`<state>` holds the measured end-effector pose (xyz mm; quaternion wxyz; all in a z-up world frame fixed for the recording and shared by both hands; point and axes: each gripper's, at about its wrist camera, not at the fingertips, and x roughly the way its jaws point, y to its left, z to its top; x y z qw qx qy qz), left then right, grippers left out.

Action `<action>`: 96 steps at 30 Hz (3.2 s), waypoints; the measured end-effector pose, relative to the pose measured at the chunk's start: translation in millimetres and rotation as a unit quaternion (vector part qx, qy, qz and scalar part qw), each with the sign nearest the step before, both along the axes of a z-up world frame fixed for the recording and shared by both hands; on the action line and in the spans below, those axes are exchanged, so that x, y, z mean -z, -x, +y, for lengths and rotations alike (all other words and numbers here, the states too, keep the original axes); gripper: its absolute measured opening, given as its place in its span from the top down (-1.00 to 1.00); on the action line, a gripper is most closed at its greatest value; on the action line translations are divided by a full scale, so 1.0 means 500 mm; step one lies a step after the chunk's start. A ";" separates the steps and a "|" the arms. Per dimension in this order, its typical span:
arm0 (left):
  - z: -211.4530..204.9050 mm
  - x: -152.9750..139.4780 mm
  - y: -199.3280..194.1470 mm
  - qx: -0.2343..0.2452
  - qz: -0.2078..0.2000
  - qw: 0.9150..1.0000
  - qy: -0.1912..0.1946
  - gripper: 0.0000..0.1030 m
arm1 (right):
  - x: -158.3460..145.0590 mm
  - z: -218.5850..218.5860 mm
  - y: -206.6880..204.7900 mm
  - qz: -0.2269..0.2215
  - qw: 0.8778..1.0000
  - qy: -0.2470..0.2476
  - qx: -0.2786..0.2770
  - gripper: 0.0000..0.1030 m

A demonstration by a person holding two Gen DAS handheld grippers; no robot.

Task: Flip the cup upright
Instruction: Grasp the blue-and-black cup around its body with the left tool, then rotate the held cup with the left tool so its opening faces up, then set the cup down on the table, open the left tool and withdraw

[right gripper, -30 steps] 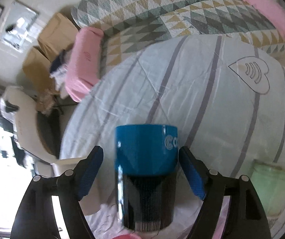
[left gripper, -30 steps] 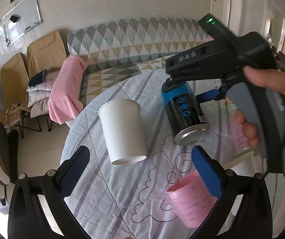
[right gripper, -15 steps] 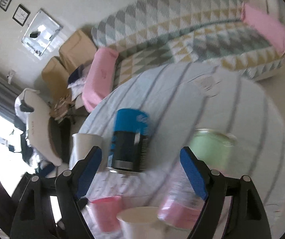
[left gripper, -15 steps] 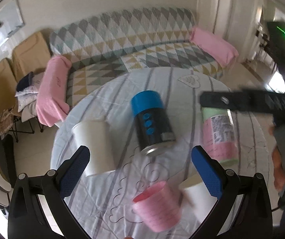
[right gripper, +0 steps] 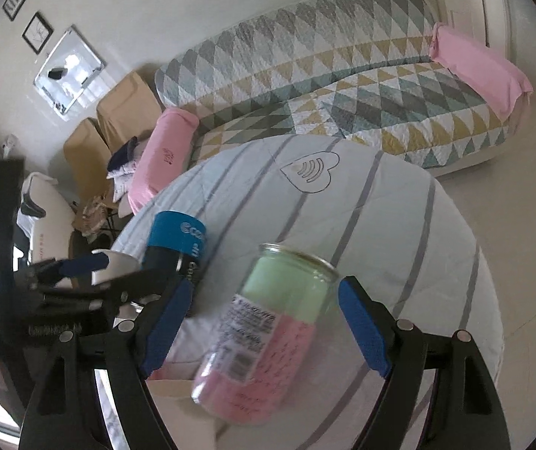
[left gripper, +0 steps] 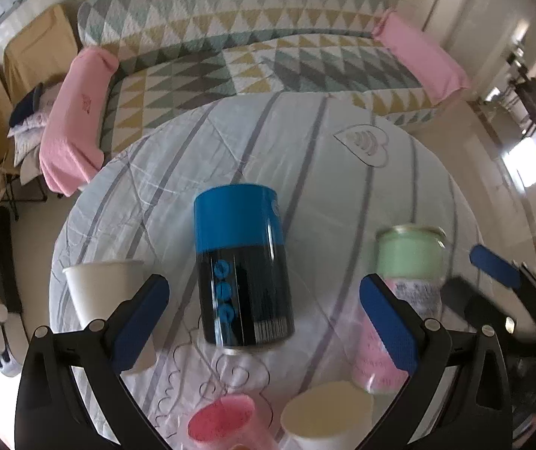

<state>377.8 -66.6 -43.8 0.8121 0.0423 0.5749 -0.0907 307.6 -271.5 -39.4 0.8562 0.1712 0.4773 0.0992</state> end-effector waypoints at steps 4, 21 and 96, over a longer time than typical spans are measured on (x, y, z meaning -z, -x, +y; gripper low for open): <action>-0.002 0.032 -0.037 -0.012 0.031 0.999 -0.001 -0.84 | 0.014 0.005 -0.011 -0.007 0.999 0.031 -0.018 -0.59; -0.039 0.068 -0.103 -0.008 0.034 0.999 -0.038 -0.76 | 0.029 0.058 -0.019 -0.052 0.991 0.094 -0.085 -0.59; 0.091 -0.066 0.209 0.007 -0.154 0.986 0.060 -0.88 | -0.056 0.167 0.122 -0.104 0.975 0.150 -0.124 -0.59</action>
